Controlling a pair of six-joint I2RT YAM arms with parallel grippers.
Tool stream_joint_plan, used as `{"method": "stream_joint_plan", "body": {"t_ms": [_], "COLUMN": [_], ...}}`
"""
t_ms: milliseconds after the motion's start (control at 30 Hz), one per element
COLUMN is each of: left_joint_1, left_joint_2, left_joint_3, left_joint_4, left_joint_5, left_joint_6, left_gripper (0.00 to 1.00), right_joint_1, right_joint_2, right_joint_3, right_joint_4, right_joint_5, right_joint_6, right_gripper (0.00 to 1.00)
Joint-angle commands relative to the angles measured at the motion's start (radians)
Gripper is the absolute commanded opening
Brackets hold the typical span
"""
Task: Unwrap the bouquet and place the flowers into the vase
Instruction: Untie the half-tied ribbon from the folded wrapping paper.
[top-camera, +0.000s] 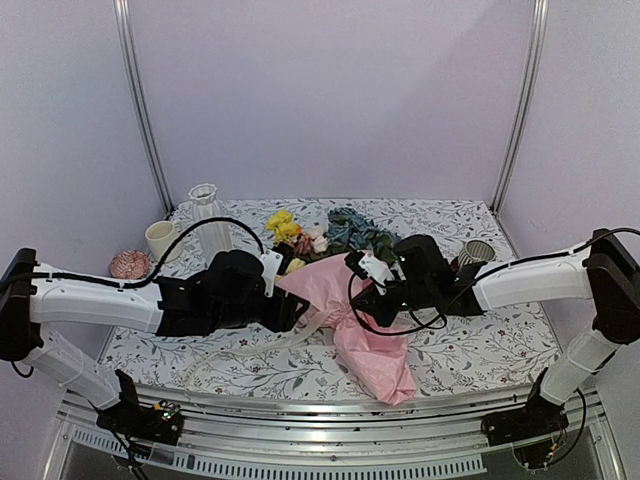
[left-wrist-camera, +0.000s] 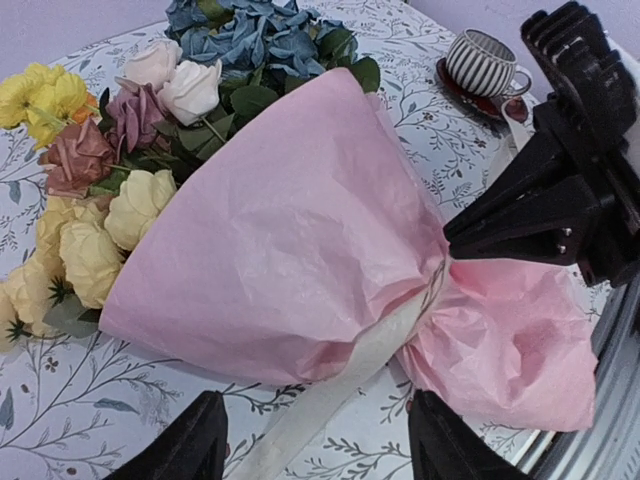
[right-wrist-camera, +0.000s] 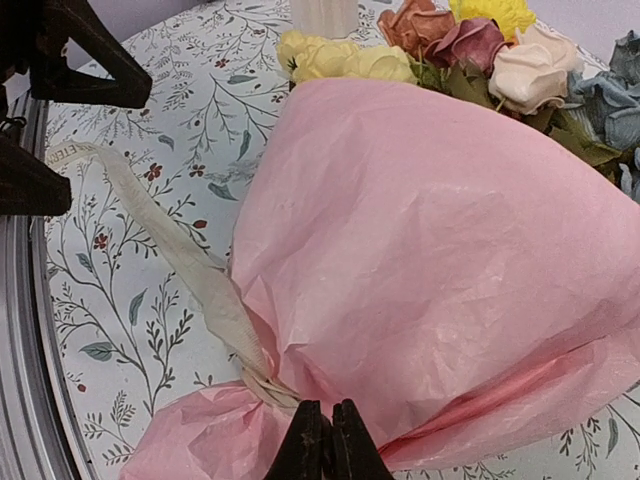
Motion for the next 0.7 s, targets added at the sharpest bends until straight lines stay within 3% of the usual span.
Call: {"method": "stream_joint_plan", "body": {"t_ms": [0,400,667], "left_joint_1": [-0.009,-0.024,-0.032], "left_joint_2": [-0.025,0.011,0.033], "left_joint_3": [-0.011,0.012,0.036], "left_joint_4": [-0.007,-0.015,-0.019], "left_joint_5": [-0.006,-0.025,-0.025], "left_joint_6": [0.002,0.022,0.032], "left_gripper": [0.64,0.64,0.63], "right_joint_1": [0.003,0.003,0.002], "right_joint_2": [-0.039,-0.108,-0.016], "right_joint_3": [-0.028,-0.123,-0.016], "right_joint_4": [0.057,0.051,-0.063], "right_joint_5": [0.089,0.138,0.014], "right_joint_6": [0.031,0.066,-0.013], "right_gripper": [0.08,0.09,0.22]}}
